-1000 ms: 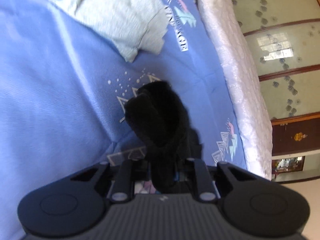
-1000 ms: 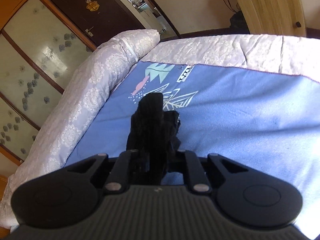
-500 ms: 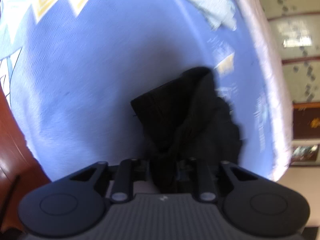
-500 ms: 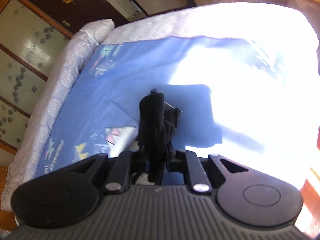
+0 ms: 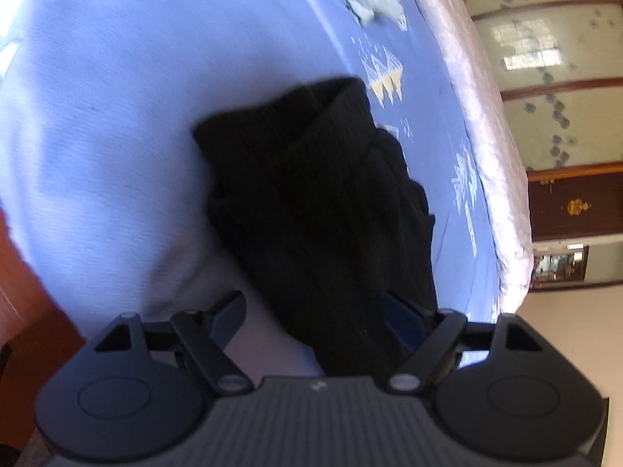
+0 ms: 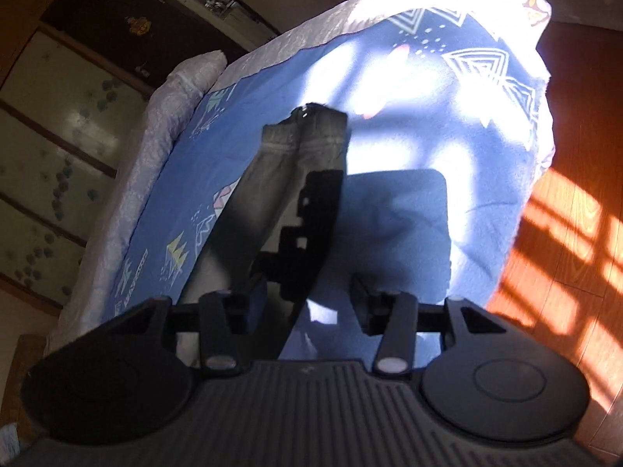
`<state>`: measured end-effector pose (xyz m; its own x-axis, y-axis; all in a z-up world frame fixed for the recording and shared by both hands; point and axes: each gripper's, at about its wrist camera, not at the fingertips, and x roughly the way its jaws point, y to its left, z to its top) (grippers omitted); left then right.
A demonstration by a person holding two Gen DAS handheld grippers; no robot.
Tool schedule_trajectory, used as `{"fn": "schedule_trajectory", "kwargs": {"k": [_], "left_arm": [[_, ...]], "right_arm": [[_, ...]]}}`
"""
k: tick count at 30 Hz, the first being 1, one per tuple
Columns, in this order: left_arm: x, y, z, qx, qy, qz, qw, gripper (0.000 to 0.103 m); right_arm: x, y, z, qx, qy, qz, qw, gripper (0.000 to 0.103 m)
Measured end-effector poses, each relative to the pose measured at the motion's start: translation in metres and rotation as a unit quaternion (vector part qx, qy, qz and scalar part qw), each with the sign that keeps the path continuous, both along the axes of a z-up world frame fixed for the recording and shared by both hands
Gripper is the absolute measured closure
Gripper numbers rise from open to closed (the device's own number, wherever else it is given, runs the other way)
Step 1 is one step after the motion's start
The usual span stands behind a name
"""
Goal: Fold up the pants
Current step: 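Lower the folded pants onto the duvet and open both grippers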
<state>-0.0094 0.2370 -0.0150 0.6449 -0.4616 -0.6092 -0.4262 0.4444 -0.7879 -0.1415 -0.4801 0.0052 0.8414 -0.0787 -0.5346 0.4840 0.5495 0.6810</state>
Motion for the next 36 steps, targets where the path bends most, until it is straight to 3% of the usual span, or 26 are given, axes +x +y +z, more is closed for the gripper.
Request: {"fn": "schedule_trajectory", "kwargs": {"k": [3, 5, 7, 10, 12, 17, 19, 22, 24, 28, 31, 36], "left_arm": [[0.011, -0.013, -0.002, 0.038, -0.017, -0.011, 0.9991, 0.03], [0.013, -0.019, 0.002, 0.073, -0.017, -0.014, 0.9971, 0.044], [0.011, -0.026, 0.006, 0.121, -0.013, -0.024, 0.9923, 0.066], [0.001, -0.024, 0.004, 0.145, -0.022, -0.029, 0.9888, 0.074], [-0.004, -0.019, 0.001, 0.134, -0.031, -0.026, 0.9902, 0.075], [-0.015, -0.018, -0.003, 0.139, -0.047, -0.021, 0.9889, 0.075], [-0.016, -0.02, 0.0, 0.143, -0.046, -0.019, 0.9885, 0.074], [-0.027, -0.018, 0.003, 0.11, -0.035, 0.0, 0.9933, 0.072], [-0.041, -0.019, 0.01, 0.1, -0.049, 0.008, 0.9938, 0.071], [-0.077, -0.029, 0.039, 0.131, -0.103, 0.002, 0.986, 0.068], [-0.085, -0.042, 0.058, 0.158, -0.119, -0.023, 0.98, 0.065], [-0.054, -0.092, 0.08, 0.211, -0.137, -0.093, 0.9634, 0.063]], "right_arm": [[0.021, 0.047, 0.009, -0.035, -0.018, 0.082, 0.996, 0.053], [0.041, 0.08, 0.009, -0.054, -0.024, 0.148, 0.987, 0.053], [0.057, 0.109, 0.004, -0.083, -0.015, 0.199, 0.976, 0.054], [0.077, 0.125, -0.025, -0.078, 0.014, 0.234, 0.969, 0.056], [0.072, 0.125, -0.038, -0.087, -0.014, 0.218, 0.972, 0.063], [0.071, 0.126, -0.037, -0.11, -0.03, 0.232, 0.966, 0.063], [0.063, 0.128, -0.038, -0.094, -0.036, 0.227, 0.969, 0.063], [0.055, 0.122, -0.046, -0.059, -0.045, 0.223, 0.972, 0.063], [0.054, 0.115, -0.048, -0.036, -0.049, 0.226, 0.972, 0.063], [0.05, 0.096, -0.039, 0.007, -0.062, 0.225, 0.972, 0.062], [0.036, 0.064, -0.02, -0.034, -0.103, 0.201, 0.974, 0.062], [0.001, -0.001, -0.013, -0.038, -0.129, 0.092, 0.987, 0.061]]}}
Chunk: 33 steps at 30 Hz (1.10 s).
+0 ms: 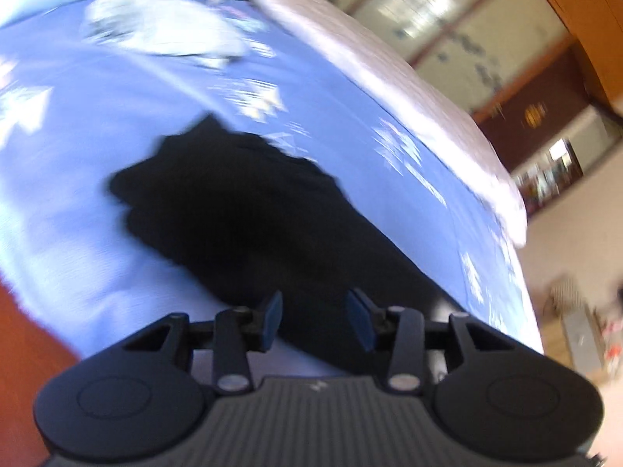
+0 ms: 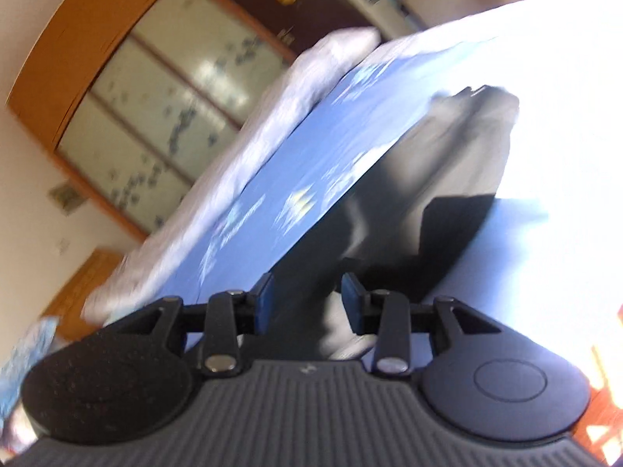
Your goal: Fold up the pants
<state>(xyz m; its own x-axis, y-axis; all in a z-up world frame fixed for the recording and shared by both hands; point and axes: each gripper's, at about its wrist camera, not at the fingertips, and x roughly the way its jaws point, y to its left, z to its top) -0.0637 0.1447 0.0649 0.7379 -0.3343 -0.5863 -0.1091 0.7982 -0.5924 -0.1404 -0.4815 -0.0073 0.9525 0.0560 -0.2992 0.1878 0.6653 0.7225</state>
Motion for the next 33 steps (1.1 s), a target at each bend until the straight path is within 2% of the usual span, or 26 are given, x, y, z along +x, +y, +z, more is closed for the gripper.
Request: {"fn": "schedule_trajectory", "kwargs": {"k": [4, 7, 10, 13, 14, 19, 22, 23, 24, 25, 27, 28, 30, 33], "left_arm": [[0.033, -0.057, 0.006, 0.029, -0.002, -0.055, 0.9981, 0.062], [0.053, -0.096, -0.002, 0.066, 0.008, -0.084, 0.9942, 0.062], [0.07, -0.119, -0.02, 0.097, 0.034, -0.101, 0.9896, 0.062], [0.089, -0.117, -0.049, 0.119, 0.08, -0.091, 0.9856, 0.065], [0.088, -0.115, -0.051, 0.115, 0.066, -0.085, 0.9875, 0.064], [0.087, -0.115, -0.049, 0.122, 0.073, -0.094, 0.9854, 0.064], [0.086, -0.117, -0.047, 0.123, 0.075, -0.092, 0.9853, 0.06], [0.087, -0.119, -0.047, 0.123, 0.075, -0.093, 0.9852, 0.058], [0.088, -0.122, -0.046, 0.125, 0.077, -0.093, 0.9848, 0.055], [0.089, -0.122, -0.045, 0.127, 0.08, -0.092, 0.9844, 0.055], [0.089, -0.123, -0.039, 0.124, 0.088, -0.092, 0.9841, 0.056], [0.091, -0.123, -0.036, 0.108, 0.086, -0.096, 0.9857, 0.057], [0.089, -0.123, -0.026, 0.074, 0.071, -0.101, 0.9896, 0.057], [0.087, -0.128, -0.009, 0.047, 0.046, -0.114, 0.9913, 0.057]], "right_arm": [[-0.014, -0.031, -0.011, 0.019, 0.013, -0.056, 0.998, 0.061], [-0.013, -0.049, -0.015, 0.008, 0.023, -0.081, 0.996, 0.059], [-0.006, -0.061, -0.014, 0.002, 0.024, -0.093, 0.995, 0.058], [0.004, -0.074, -0.018, -0.002, 0.022, -0.1, 0.995, 0.052], [0.008, -0.079, -0.021, -0.003, 0.027, -0.104, 0.994, 0.05], [0.032, -0.099, -0.031, 0.004, 0.028, -0.097, 0.995, 0.051], [0.05, -0.101, -0.029, -0.018, 0.033, -0.087, 0.996, 0.051], [0.055, -0.101, -0.028, -0.035, 0.037, -0.08, 0.995, 0.053], [0.059, -0.1, -0.027, -0.051, 0.043, -0.073, 0.995, 0.059], [0.062, -0.099, -0.026, -0.06, 0.055, -0.067, 0.994, 0.075], [0.06, -0.098, -0.022, -0.063, 0.055, -0.067, 0.994, 0.078], [0.057, -0.097, -0.017, -0.06, 0.048, -0.065, 0.995, 0.083], [0.05, -0.089, -0.002, -0.066, 0.029, -0.058, 0.996, 0.084], [0.046, -0.064, 0.026, -0.091, -0.01, -0.018, 0.996, 0.085]]}}
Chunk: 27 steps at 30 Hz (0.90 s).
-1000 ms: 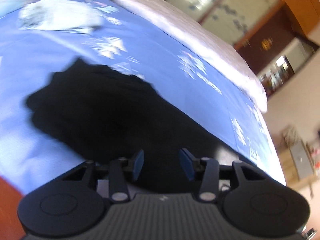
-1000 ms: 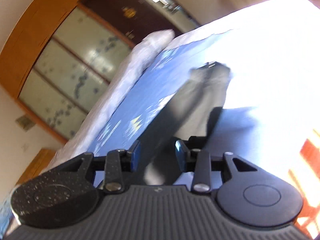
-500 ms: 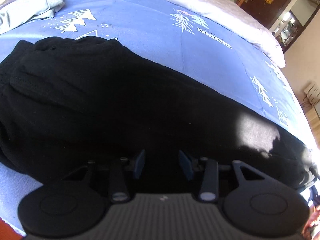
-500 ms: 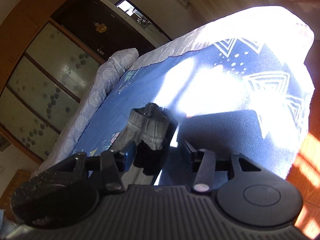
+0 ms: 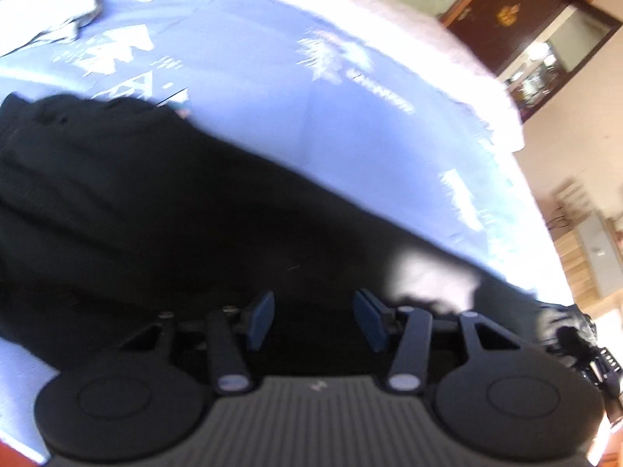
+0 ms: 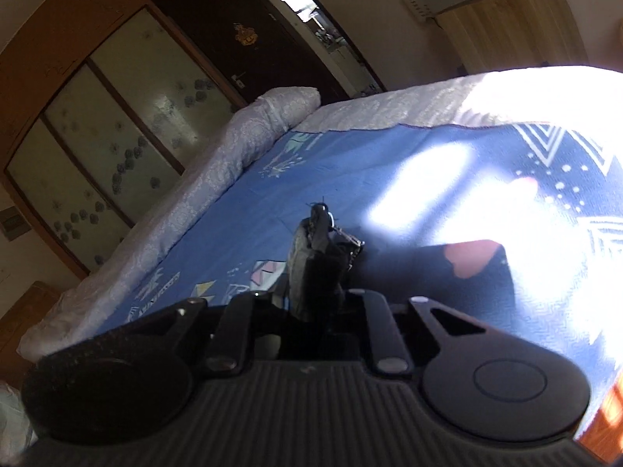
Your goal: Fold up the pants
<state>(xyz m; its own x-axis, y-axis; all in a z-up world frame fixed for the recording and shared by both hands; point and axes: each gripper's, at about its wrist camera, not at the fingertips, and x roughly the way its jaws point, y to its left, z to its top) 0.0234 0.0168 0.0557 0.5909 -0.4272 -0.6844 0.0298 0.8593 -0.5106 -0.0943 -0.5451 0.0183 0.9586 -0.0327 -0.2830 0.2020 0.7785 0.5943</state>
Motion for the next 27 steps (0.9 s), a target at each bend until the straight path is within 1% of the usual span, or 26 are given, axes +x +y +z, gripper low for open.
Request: {"fn": "schedule_trajectory", "kwargs": {"k": [1, 3, 6, 8, 9, 10, 12, 15, 16, 17, 18, 19, 20, 22, 23, 25, 27], "left_arm": [[0.002, -0.003, 0.005, -0.012, -0.001, -0.005, 0.9999, 0.055], [0.004, -0.006, 0.007, -0.038, 0.003, -0.015, 0.9991, 0.055], [0.009, -0.011, 0.002, -0.067, 0.019, -0.024, 0.9973, 0.054], [0.009, -0.013, -0.006, -0.076, 0.032, -0.025, 0.9963, 0.054], [0.009, -0.014, -0.01, -0.077, 0.038, -0.025, 0.996, 0.054], [0.01, -0.014, -0.014, -0.078, 0.044, -0.024, 0.9957, 0.054], [0.015, -0.012, -0.021, -0.08, 0.061, -0.021, 0.9947, 0.054], [0.008, -0.013, -0.033, -0.082, 0.074, -0.021, 0.9937, 0.054], [0.007, -0.012, -0.035, -0.082, 0.073, -0.023, 0.9937, 0.054], [0.007, -0.011, -0.035, -0.081, 0.071, -0.025, 0.9938, 0.054], [0.008, -0.011, -0.034, -0.082, 0.07, -0.028, 0.9938, 0.052], [0.01, -0.012, -0.034, -0.084, 0.069, -0.03, 0.9936, 0.05], [0.013, -0.013, -0.034, -0.088, 0.068, -0.032, 0.9933, 0.05], [0.016, -0.018, -0.031, -0.097, 0.062, -0.043, 0.9924, 0.05], [0.018, -0.022, -0.029, -0.102, 0.057, -0.051, 0.9918, 0.05], [0.024, -0.036, -0.026, -0.105, 0.047, -0.071, 0.9908, 0.05], [0.027, -0.05, -0.024, -0.101, 0.041, -0.09, 0.99, 0.05]], "right_arm": [[0.001, 0.013, 0.008, -0.007, -0.009, 0.022, 1.0, 0.085], [0.007, 0.049, 0.022, -0.029, -0.022, 0.078, 0.996, 0.085], [0.018, 0.11, 0.03, -0.064, -0.017, 0.156, 0.986, 0.085], [0.028, 0.153, 0.026, -0.073, -0.007, 0.211, 0.975, 0.086], [0.033, 0.175, 0.022, -0.085, 0.0, 0.235, 0.968, 0.086], [0.037, 0.2, 0.016, -0.105, 0.01, 0.255, 0.961, 0.086], [0.047, 0.239, 0.003, -0.132, 0.036, 0.278, 0.951, 0.085], [0.053, 0.273, -0.026, -0.171, 0.069, 0.296, 0.937, 0.073], [0.052, 0.279, -0.032, -0.183, 0.072, 0.303, 0.932, 0.065], [0.059, 0.275, -0.029, -0.198, 0.057, 0.306, 0.93, 0.054], [0.06, 0.276, -0.022, -0.209, 0.053, 0.313, 0.925, 0.045], [0.056, 0.277, -0.018, -0.215, 0.05, 0.326, 0.919, 0.029], [0.051, 0.276, -0.013, -0.218, 0.042, 0.333, 0.916, 0.024], [0.036, 0.266, -0.001, -0.213, 0.02, 0.338, 0.917, 0.024], [0.029, 0.257, 0.003, -0.201, 0.01, 0.338, 0.919, 0.024], [0.019, 0.239, 0.009, -0.176, 0.0, 0.32, 0.931, 0.025], [0.018, 0.223, 0.011, -0.152, 0.006, 0.291, 0.944, 0.027]]}}
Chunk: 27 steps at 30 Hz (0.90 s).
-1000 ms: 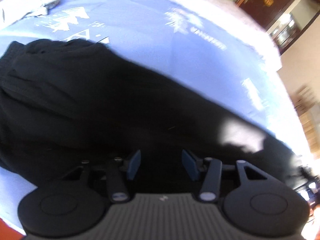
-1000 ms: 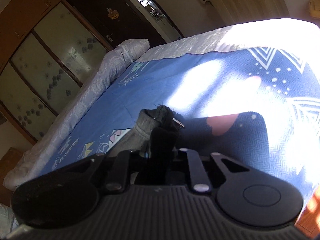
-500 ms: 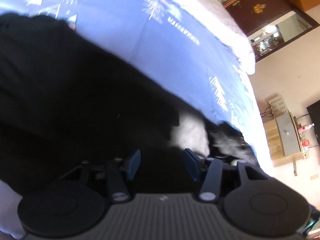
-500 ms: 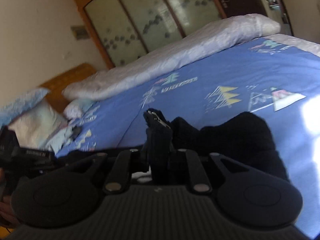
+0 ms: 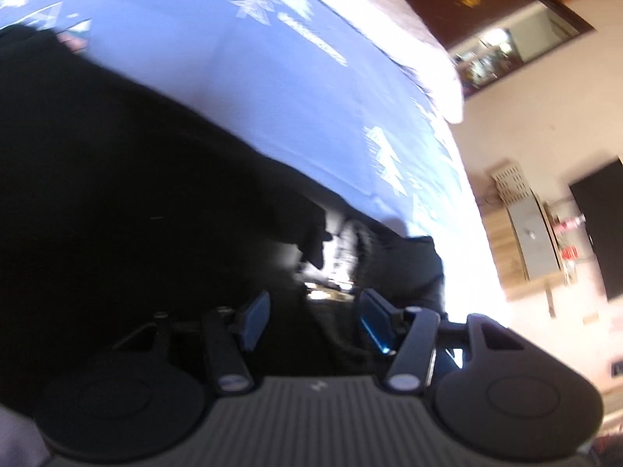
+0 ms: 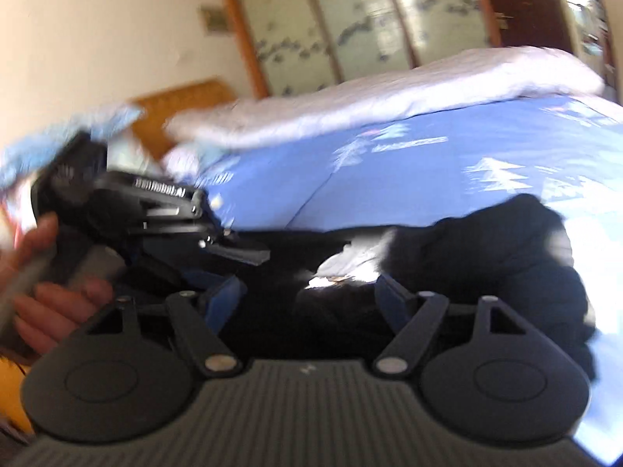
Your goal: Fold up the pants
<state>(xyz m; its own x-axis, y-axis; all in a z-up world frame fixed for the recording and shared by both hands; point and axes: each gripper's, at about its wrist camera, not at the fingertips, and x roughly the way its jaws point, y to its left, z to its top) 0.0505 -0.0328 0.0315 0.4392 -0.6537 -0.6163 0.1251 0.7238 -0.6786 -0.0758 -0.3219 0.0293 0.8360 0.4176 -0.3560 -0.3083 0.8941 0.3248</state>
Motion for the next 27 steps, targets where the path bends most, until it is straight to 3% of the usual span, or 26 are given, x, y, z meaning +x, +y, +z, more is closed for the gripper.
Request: {"fn": "schedule_trajectory", "kwargs": {"k": [3, 5, 6, 8, 13, 19, 27], "left_arm": [[0.002, -0.021, -0.003, 0.019, -0.001, -0.025, 0.9995, 0.05], [0.006, -0.033, -0.012, 0.068, 0.003, -0.032, 0.9972, 0.05], [0.006, -0.038, -0.019, 0.094, -0.001, -0.038, 0.9948, 0.054], [0.001, -0.047, -0.018, 0.135, -0.054, -0.063, 0.9873, 0.055], [-0.018, -0.073, -0.013, 0.228, -0.11, -0.081, 0.9641, 0.054], [-0.042, -0.066, 0.001, 0.255, -0.107, -0.041, 0.96, 0.043], [-0.073, 0.005, 0.003, 0.29, -0.101, 0.039, 0.9508, 0.042]], "right_arm": [[0.006, -0.015, -0.009, 0.02, 0.031, -0.042, 0.998, 0.053], [0.02, -0.021, -0.021, 0.035, 0.072, -0.058, 0.995, 0.079], [0.025, -0.022, -0.026, 0.04, 0.089, -0.063, 0.993, 0.08], [0.033, -0.018, -0.042, 0.035, 0.121, -0.072, 0.989, 0.083], [0.033, -0.016, -0.044, 0.056, 0.118, -0.09, 0.987, 0.084], [0.022, -0.005, -0.032, 0.042, 0.13, -0.11, 0.984, 0.078], [0.007, 0.032, -0.025, 0.026, 0.12, -0.091, 0.988, 0.077]]}}
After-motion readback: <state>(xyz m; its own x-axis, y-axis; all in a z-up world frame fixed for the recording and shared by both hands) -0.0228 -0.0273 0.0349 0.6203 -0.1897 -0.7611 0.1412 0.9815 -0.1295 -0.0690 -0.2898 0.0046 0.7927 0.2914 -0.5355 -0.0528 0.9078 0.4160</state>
